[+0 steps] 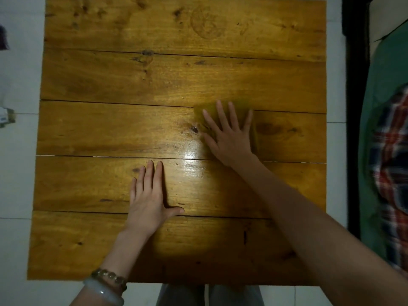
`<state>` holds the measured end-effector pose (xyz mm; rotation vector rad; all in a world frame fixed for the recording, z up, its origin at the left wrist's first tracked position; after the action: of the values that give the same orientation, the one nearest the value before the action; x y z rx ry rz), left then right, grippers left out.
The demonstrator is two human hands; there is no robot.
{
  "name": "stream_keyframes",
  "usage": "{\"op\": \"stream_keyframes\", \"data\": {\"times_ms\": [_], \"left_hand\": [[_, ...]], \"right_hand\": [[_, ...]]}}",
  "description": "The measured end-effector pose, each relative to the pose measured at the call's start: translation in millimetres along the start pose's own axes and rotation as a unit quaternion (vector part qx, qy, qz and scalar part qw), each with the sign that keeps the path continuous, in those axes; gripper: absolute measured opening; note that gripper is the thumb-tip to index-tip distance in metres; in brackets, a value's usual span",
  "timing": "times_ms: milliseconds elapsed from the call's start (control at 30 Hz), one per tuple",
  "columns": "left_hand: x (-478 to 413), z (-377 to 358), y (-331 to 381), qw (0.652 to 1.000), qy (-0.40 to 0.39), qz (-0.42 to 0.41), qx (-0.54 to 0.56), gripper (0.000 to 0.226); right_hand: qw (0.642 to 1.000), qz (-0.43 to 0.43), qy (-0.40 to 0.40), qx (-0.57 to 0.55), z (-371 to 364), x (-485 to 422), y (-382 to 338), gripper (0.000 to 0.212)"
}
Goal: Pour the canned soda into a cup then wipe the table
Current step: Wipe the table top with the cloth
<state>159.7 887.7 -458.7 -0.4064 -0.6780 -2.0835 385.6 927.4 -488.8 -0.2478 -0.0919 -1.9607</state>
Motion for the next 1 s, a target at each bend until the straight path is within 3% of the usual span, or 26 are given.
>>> {"op": "stream_keyframes", "data": {"times_ms": [100,200,367,467,633,833,900,1000], "left_hand": [[0.9,1.4,0.4,1.000,0.008,0.002,0.013,0.139],[3.3,4.5,-3.0,1.000,0.013,0.001,0.018,0.138],[6.2,4.8,-5.6,1.000,-0.003,-0.023,-0.011,0.134],[5.0,2.1,-1.1,0.999,-0.003,-0.036,-0.008,0.128],[1.8,-3.4,1.4,0.999,-0.007,-0.027,-0.018,0.129],[2.3,-4.9,1.5,0.999,0.006,-0.031,-0.007,0.133],[2.9,-3.5,0.4,0.999,0.013,-0.029,-0.001,0.134],[3.5,-1.2,-0.9,0.999,0.014,-0.032,0.004,0.134]], "right_hand": [[0.999,0.043,0.014,0.012,-0.6,-1.8,-35.1,0.059],[0.988,0.153,0.017,0.003,-10.8,45.9,-50.5,0.059],[0.962,0.274,-0.004,0.015,-30.3,143.8,-20.4,0.064],[0.968,0.246,0.000,0.049,-31.1,157.1,23.1,0.065],[0.992,0.105,-0.034,0.059,-19.7,132.1,78.1,0.060],[0.998,-0.058,-0.020,-0.001,-9.0,66.1,41.5,0.062],[0.998,-0.060,-0.025,-0.010,-8.1,51.5,7.4,0.064],[0.999,0.030,-0.015,0.010,-12.7,61.1,-40.1,0.063]]}}
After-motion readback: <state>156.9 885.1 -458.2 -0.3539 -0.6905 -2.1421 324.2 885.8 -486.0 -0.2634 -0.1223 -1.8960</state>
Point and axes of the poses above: each hand's wrist, its own x-axis away from the middle knuckle, its own z-axis out of the back of the hand, y = z × x, the point moved 7 cm from there along -x, towards the middle knuckle, and after that the axes turned 13 degrees about -z, right-handed, at the moved point
